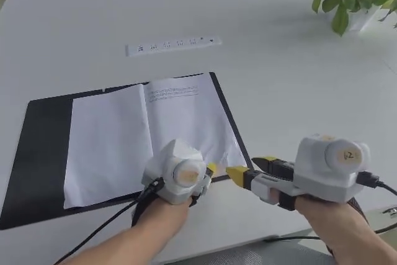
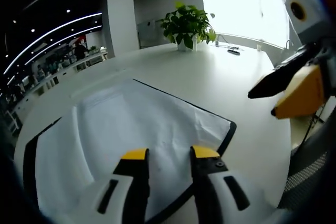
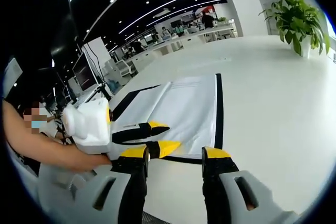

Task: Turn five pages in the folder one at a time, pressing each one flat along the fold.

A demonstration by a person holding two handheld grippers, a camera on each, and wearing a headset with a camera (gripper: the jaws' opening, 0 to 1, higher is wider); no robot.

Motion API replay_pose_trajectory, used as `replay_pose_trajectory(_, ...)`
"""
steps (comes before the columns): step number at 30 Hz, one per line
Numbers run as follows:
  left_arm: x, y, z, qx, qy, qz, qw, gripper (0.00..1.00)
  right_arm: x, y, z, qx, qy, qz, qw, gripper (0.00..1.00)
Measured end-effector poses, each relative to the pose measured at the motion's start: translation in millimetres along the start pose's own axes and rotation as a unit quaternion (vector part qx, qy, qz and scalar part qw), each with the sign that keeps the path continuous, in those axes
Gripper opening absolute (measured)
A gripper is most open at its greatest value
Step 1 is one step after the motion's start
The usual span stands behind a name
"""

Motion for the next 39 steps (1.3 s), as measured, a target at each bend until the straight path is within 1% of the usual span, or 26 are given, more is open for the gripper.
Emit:
replay_pose_trajectory(1, -1.2, 0.5, -0.2, 0.003, 0.003, -0.004, 1.0000, 0.29, -0.2, 0.0, 0.1, 0.000, -0.001, 0.003, 1.0000, 0.39)
replay_pose_trajectory(5, -1.7, 0.6, 0.1, 0.008, 0.005, 0.000, 1.0000, 0.27, 1.0, 0.8, 0.8, -0.001, -0.001, 0.003, 1.0000, 0.39)
replay_pose_trajectory(11, -3.1, 1.8, 0.4, 0.019, 0.008, -0.003, 0.9998, 0.24, 1.7, 2.3, 3.1, -0.006, 0.000, 0.001, 1.0000, 0.39)
replay_pose_trajectory(12, -3.5, 1.6, 0.4, 0.020, 0.007, -0.003, 0.9998, 0.21, 1.9, 2.2, 3.1, -0.006, 0.001, 0.000, 1.0000, 0.39)
replay_pose_trajectory(13, -9.3, 1.4, 0.7, 0.019, -0.006, 0.001, 0.9998, 0.16, 1.9, 2.3, 3.4, -0.007, 0.001, 0.001, 1.0000, 0.39)
replay_pose_trajectory(14, -16.8, 1.6, 0.5, 0.016, -0.022, 0.014, 0.9995, 0.07, 2.0, 2.6, 3.6, -0.007, 0.000, 0.001, 1.0000, 0.39)
replay_pose_trajectory(15, -13.2, 1.6, 1.7, 0.014, -0.007, 0.024, 0.9996, 0.06, 2.3, 2.7, 3.9, -0.008, 0.001, 0.002, 1.0000, 0.39)
replay_pose_trajectory(16, -12.8, 1.4, 1.5, 0.015, -0.006, 0.034, 0.9993, 0.06, 3.1, 2.8, 4.5, -0.008, 0.001, 0.002, 1.0000, 0.39)
replay_pose_trajectory(19, -13.7, 1.5, 1.1, 0.014, -0.005, 0.022, 0.9996, 0.05, 4.2, 3.8, 6.6, -0.011, 0.001, 0.002, 0.9999, 0.39)
replay_pose_trajectory(20, -14.6, 1.2, 1.4, 0.013, -0.009, 0.027, 0.9995, 0.04, 4.7, 4.2, 7.5, -0.013, 0.002, 0.002, 0.9999, 0.39)
replay_pose_trajectory(23, -15.9, 0.9, 1.9, 0.012, -0.012, 0.027, 0.9995, 0.01, 5.2, 4.7, 9.0, -0.015, 0.001, 0.000, 0.9999, 0.39)
replay_pose_trajectory(24, -17.1, 0.5, 1.9, 0.014, -0.009, 0.013, 0.9998, 0.00, 5.7, 4.4, 9.9, -0.017, 0.001, 0.000, 0.9999, 0.39)
replay_pose_trajectory(26, -18.0, 0.5, 2.1, 0.013, -0.008, 0.005, 0.9999, 0.00, 5.9, 3.4, 11.1, -0.015, 0.001, -0.002, 0.9999, 0.38)
replay_pose_trajectory(27, -19.3, 0.2, 2.6, 0.015, -0.008, -0.007, 0.9998, 0.00, 7.9, 2.4, 14.1, -0.015, 0.000, 0.000, 0.9999, 0.38)
replay_pose_trajectory(30, -18.3, 0.6, 2.3, 0.015, -0.008, -0.006, 0.9998, 0.00, 13.4, 1.6, 23.8, -0.018, 0.002, 0.000, 0.9998, 0.36)
replay_pose_trajectory(34, -18.8, 0.5, 2.8, 0.015, -0.009, -0.006, 0.9998, 0.00, 24.9, 5.6, 37.5, -0.029, 0.009, 0.024, 0.9992, 0.37)
replay_pose_trajectory(35, -19.1, 0.5, 2.8, 0.014, -0.010, -0.006, 0.9998, 0.00, 27.3, 9.4, 40.9, -0.040, 0.009, 0.040, 0.9983, 0.37)
replay_pose_trajectory(37, -19.3, 0.7, 2.6, 0.014, -0.009, -0.007, 0.9998, 0.00, 29.4, 8.6, 44.5, -0.034, 0.005, 0.048, 0.9983, 0.36)
replay_pose_trajectory(39, -19.5, 0.7, 2.7, 0.014, -0.009, -0.008, 0.9998, 0.00, 31.2, 10.6, 46.7, -0.038, 0.005, 0.061, 0.9974, 0.35)
Point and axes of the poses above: the centre of the closed fingertips' face, and the gripper's own axes: z roughly forward along the fingers, x roughly to its right, y roughly out of its underside, the point moved 1 cm from there along -z, roughly backward along the fingers, and after that the axes turned 7 degrees about -x, right-handed, at the moved point
